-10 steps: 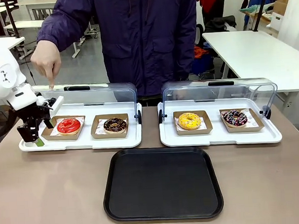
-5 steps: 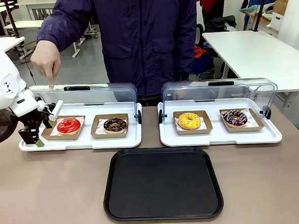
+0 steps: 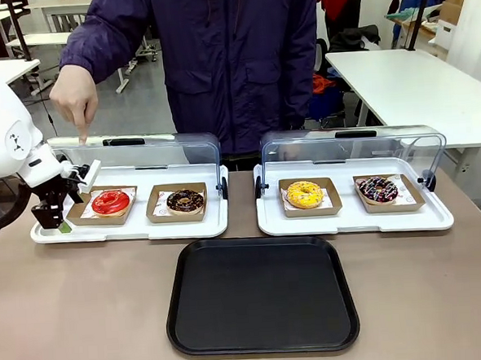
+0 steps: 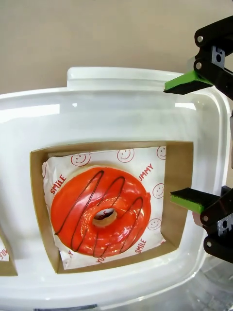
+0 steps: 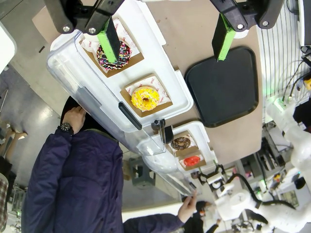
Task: Move the first donut from the left to the tray.
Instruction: Pick up the Paper togo box containing the Donut indicated by the person and place it on the Handle tray.
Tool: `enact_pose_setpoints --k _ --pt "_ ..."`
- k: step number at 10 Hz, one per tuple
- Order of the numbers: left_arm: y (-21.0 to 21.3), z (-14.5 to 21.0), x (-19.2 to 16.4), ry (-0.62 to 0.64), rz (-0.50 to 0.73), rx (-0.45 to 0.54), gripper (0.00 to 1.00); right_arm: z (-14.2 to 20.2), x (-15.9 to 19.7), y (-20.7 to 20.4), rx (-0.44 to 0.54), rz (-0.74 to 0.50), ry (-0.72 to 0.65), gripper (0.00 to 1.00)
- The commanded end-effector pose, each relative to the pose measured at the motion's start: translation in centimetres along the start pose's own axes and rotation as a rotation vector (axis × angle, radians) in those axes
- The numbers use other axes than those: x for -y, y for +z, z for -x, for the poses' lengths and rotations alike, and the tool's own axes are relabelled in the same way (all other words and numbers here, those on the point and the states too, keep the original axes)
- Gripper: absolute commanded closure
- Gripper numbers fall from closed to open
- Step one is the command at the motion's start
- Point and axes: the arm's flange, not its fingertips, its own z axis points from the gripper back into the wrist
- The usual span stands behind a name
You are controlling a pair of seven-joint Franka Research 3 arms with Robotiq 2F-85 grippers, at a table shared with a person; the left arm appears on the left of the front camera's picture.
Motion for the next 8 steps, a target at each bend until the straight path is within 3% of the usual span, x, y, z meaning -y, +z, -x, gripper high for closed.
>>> enact_pose_setpoints --k 1,7,8 --pt "-0.7 0.7 -0.8 -0.033 -0.001 -0.003 0.0 -0.2 0.0 0.0 0.013 -0.002 0.013 0.0" --pt "-1.8 1.2 -1.7 -0.036 0.012 0.03 0.0 -0.2 0.0 0.0 0.013 -0.002 0.013 0.0" --pt "-1.7 1.2 -1.6 -0.045 0.006 0.041 0.11 -0.2 0.0 0.0 0.013 -0.002 0.013 0.0"
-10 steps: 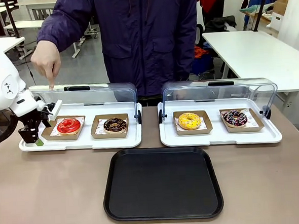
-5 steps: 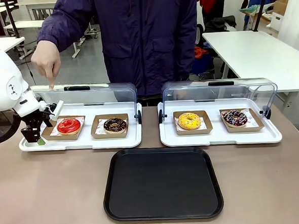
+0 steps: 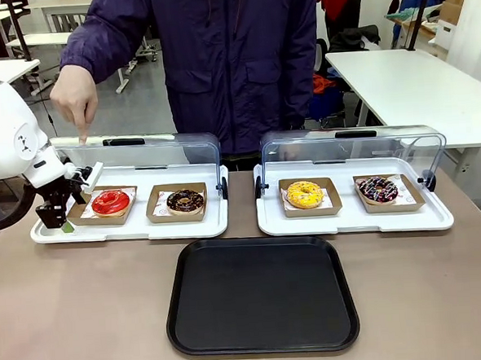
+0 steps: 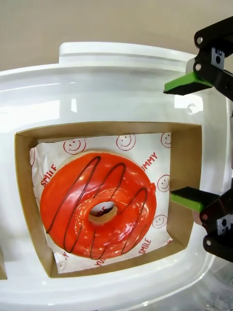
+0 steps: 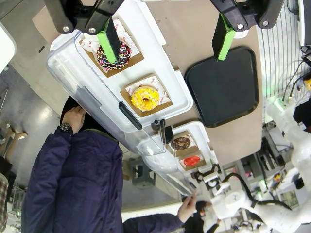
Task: Move the first donut from the left to the tray.
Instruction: Pick up the Paper togo box containing the Donut indicated by the person and place it on the Handle tray.
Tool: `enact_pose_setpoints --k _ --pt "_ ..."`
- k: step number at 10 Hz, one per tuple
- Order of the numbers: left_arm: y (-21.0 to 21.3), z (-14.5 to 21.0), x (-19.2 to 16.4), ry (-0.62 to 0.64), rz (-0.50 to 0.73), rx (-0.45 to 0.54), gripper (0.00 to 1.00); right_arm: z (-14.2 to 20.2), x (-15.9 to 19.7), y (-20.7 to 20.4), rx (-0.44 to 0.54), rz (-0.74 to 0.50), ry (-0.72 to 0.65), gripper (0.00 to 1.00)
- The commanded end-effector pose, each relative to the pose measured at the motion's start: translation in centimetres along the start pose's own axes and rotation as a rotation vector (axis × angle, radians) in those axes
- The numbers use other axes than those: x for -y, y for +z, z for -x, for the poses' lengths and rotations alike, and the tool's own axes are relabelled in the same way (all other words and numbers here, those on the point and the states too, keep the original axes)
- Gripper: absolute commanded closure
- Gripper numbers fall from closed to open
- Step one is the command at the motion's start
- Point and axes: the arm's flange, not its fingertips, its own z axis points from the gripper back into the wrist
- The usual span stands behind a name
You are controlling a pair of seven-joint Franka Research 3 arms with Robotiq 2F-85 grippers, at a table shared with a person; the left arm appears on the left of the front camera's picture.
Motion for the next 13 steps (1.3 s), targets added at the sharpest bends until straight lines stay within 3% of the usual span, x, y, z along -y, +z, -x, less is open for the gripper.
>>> enact_pose_setpoints --k 1,2,3,5,6,7,13 --pt "0.09 0.22 -0.05 -0.036 -0.005 0.04 0.56 -0.21 0.01 -0.03 0.013 -0.002 0.013 0.0" --pt "-0.04 0.22 -0.04 -0.04 0.004 0.026 0.67 -0.21 0.01 -0.03 0.013 -0.002 0.013 0.0" --pt "-0.16 0.21 -0.01 -0.039 0.013 0.021 1.0 -0.21 0.01 -0.03 0.013 -0.002 0.013 0.0" --pt "0.0 0.15 0.17 -0.037 0.01 0.015 1.0 -0.21 0.01 -0.03 0.013 -0.002 0.013 0.0" --pt "-0.05 0.21 0.18 -0.032 0.016 0.009 0.95 -0.21 0.01 -0.03 0.013 -0.002 0.013 0.0" --pt "-0.06 0.17 0.15 -0.032 0.026 0.017 1.0 -0.21 0.01 -0.03 0.013 -0.002 0.013 0.0" --pt "-0.24 -0.11 0.25 -0.016 0.024 0.005 1.0 -0.21 0.01 -0.03 0.013 -0.002 0.013 0.0"
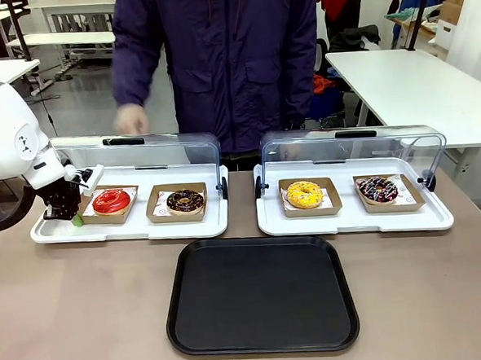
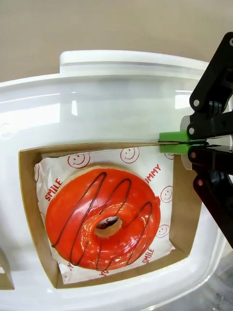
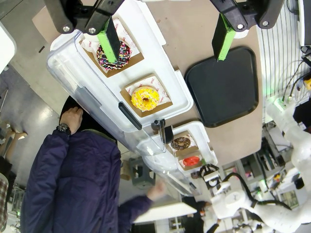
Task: Move the first donut from the left to the tray.
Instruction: Pick up the Paper togo box containing the Donut indicated by the person and place it on the Handle tray.
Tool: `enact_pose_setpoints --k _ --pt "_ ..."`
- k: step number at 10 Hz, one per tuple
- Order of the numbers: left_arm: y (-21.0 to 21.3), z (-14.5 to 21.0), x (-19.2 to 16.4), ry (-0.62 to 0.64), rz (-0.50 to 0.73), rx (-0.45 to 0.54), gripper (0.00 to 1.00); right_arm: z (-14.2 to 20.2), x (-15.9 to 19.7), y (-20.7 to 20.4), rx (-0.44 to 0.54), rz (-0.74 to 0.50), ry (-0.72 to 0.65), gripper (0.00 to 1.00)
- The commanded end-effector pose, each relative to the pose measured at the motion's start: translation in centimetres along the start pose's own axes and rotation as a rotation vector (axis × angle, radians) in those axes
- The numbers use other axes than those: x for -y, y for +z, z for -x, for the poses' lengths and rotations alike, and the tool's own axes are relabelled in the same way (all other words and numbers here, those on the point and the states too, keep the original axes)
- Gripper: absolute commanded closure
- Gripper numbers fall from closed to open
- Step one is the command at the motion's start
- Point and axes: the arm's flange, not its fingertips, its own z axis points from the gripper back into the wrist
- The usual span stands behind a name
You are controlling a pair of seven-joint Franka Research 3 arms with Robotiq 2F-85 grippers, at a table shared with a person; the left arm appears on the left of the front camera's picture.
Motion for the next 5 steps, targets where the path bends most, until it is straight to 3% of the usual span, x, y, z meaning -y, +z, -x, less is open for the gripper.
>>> enact_pose_setpoints --k 1,5 --pt "0.0 -0.02 0.01 0.0 0.0 0.001 1.0 -0.21 0.01 -0.03 0.013 -0.002 0.013 0.0" --pt "0.0 0.0 0.0 0.0 0.0 0.0 0.99 -0.21 0.01 -0.03 0.013 -0.002 0.013 0.0"
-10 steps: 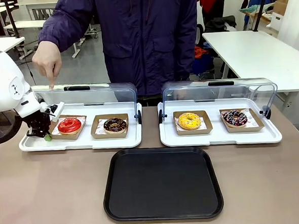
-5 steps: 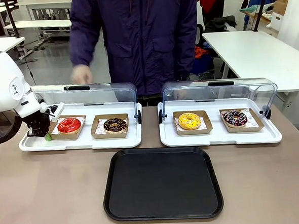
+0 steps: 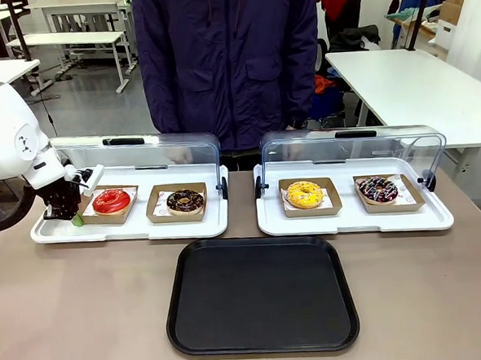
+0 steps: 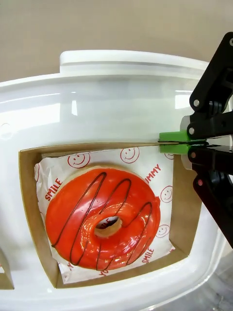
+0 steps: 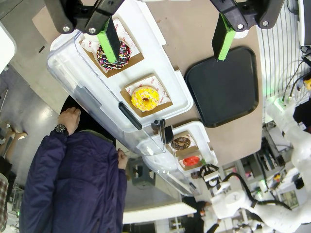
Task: Move the first donut from the left to the tray.
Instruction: Pick up the Paper togo box containing the Donut indicated by the person and place it on the Handle tray.
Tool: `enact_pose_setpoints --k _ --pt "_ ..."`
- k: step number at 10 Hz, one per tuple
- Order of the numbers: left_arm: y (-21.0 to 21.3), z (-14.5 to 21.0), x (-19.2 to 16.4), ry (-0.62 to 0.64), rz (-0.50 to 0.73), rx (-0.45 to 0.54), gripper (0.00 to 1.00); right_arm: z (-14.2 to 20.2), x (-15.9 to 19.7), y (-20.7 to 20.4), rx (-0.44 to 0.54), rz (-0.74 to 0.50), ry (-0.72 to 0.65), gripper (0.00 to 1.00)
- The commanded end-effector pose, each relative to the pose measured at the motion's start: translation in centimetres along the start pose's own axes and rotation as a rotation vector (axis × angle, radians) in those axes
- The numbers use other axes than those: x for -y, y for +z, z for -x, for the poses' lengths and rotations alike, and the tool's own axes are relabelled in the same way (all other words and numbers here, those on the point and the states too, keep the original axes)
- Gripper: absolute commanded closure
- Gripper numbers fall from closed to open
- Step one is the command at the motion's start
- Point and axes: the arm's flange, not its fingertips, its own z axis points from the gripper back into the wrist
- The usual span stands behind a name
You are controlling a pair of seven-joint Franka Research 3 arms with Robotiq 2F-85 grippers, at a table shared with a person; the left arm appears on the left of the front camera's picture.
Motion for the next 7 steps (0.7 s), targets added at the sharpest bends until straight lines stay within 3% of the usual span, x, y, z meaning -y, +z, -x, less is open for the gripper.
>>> enact_pose_setpoints --k 1,7 --pt "1.1 -0.4 0.0 0.056 -0.046 -0.013 0.99 -0.2 0.0 0.0 0.013 -0.002 0.013 0.0" --pt "6.5 -4.9 2.5 0.032 -0.155 0.056 0.99 -0.2 0.0 0.0 0.013 -0.002 0.013 0.0"
